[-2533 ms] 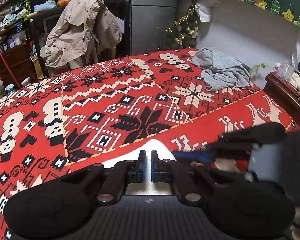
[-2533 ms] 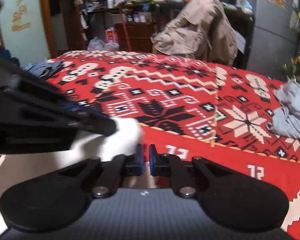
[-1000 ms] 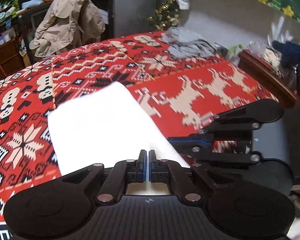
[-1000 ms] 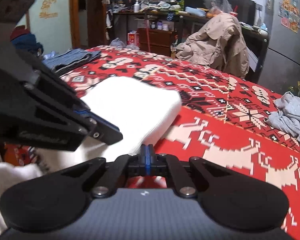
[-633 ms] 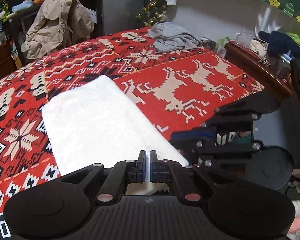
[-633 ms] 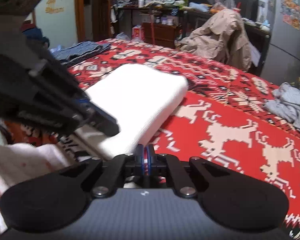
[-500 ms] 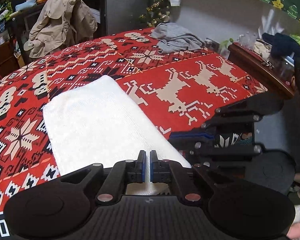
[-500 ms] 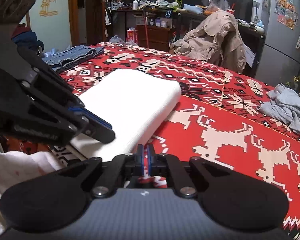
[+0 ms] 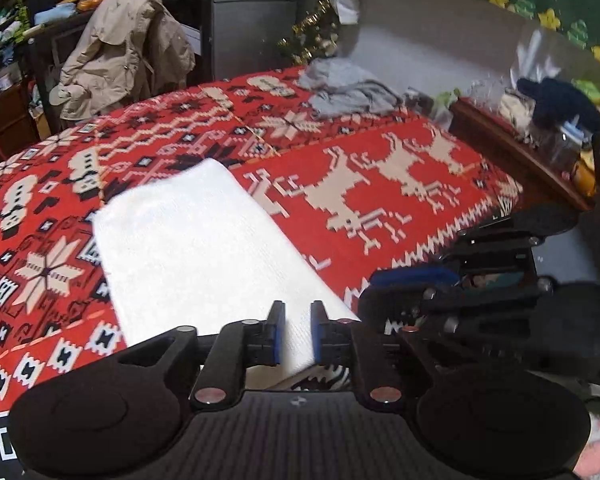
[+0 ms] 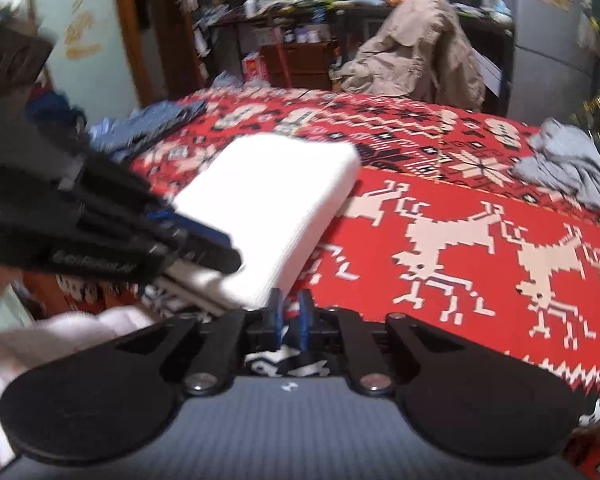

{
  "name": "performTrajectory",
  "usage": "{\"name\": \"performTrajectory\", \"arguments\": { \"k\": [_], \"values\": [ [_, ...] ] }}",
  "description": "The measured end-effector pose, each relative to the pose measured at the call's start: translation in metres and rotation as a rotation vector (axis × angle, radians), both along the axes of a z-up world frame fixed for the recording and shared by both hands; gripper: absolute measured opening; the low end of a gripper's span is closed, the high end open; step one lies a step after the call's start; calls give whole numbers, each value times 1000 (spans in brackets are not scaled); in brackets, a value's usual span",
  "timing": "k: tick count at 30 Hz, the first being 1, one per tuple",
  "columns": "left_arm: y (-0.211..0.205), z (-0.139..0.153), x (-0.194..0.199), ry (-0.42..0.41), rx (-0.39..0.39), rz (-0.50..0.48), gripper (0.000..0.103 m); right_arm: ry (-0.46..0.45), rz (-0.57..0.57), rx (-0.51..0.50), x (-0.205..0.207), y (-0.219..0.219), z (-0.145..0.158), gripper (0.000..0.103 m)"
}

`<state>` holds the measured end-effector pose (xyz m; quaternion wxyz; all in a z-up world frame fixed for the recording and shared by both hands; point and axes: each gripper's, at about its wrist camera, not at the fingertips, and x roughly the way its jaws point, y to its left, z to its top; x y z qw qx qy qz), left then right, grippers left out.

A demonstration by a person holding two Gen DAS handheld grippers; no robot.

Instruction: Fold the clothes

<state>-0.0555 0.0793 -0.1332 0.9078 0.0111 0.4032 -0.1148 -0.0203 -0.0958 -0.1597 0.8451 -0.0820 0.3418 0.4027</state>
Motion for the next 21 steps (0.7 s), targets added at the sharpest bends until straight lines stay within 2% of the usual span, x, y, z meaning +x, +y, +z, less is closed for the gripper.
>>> {"name": "performTrajectory", "arguments": {
  "k": [3,5,7,8,12,15,18,21],
  "values": [
    [12,5,0,-24,-9,40,23,42,-61,60,15,-6,7,21],
    [24,8,1,-34,-22,85,25,69,-97,102,26,-9,11,22],
    [40,10,3,-38,-49,138,27,87,-116,133,38,-6,12,32],
    [49,11,5,-37,-64,164,29,95,-125,147,44,-5,13,34],
    [84,10,14,-37,-119,286,32,131,-145,182,67,8,14,35],
    [109,5,26,-22,-200,356,35,165,-159,197,85,21,12,35],
    [124,-2,37,-10,-270,397,43,201,-182,205,106,33,7,37],
    [132,-10,48,12,-332,411,45,226,-198,207,126,46,0,40]
  ]
}}
